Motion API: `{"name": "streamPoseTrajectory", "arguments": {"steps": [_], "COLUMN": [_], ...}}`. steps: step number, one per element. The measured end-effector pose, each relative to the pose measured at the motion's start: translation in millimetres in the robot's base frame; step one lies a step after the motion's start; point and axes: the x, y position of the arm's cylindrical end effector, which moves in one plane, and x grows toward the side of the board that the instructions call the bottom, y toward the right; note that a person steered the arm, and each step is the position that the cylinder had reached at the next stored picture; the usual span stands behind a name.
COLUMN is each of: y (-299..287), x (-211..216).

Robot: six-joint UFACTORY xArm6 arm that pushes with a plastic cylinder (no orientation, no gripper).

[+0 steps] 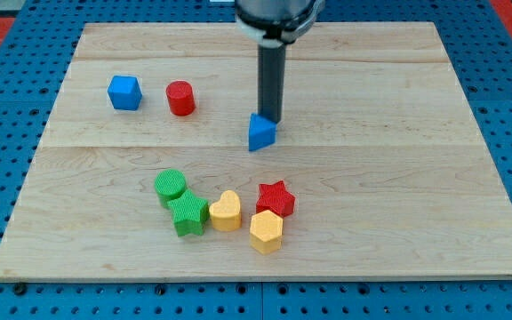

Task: Slide the blue triangle into the green star

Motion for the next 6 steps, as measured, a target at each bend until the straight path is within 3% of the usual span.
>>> {"name": "streamPoseTrajectory", "arguments": {"steps": [1, 3, 4, 5, 6], "y": [-26, -5, -48, -53, -50], "x": [24, 7, 67, 57, 8]}}
